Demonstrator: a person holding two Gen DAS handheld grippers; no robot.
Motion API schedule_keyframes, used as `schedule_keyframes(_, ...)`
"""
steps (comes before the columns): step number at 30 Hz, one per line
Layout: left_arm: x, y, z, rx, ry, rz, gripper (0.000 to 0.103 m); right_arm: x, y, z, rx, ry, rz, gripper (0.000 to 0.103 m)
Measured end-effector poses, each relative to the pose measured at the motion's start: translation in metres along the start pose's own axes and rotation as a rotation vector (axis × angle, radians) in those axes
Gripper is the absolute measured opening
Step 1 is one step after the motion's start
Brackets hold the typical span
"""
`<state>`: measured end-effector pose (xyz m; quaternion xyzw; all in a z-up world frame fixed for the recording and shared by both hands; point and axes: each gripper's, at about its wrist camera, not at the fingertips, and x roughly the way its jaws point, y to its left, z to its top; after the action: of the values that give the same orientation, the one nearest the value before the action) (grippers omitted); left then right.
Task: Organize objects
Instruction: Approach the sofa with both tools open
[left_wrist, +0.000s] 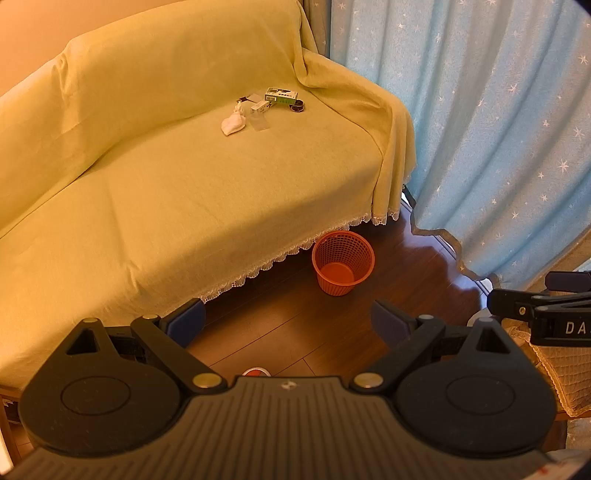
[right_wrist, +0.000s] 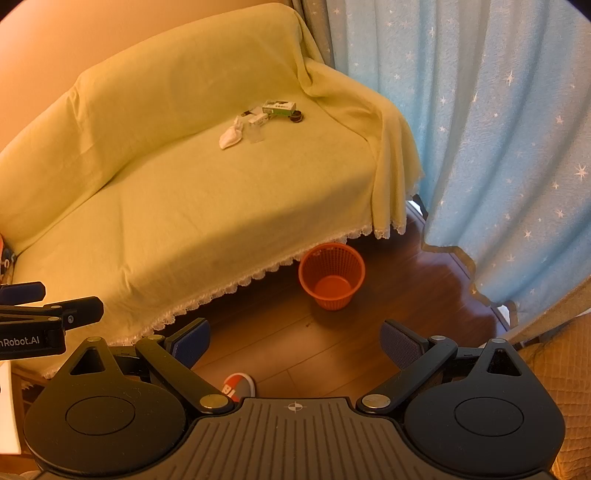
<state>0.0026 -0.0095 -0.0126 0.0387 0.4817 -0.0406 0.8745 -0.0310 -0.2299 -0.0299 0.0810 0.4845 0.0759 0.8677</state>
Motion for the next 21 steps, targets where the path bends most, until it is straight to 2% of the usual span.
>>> schedule_keyframes(21,0.012,-0.001,0.012,0.01,0.016,-0.013,0.094,0.009,-0.003,0.008,0.006,0.016,-0.009,0.096)
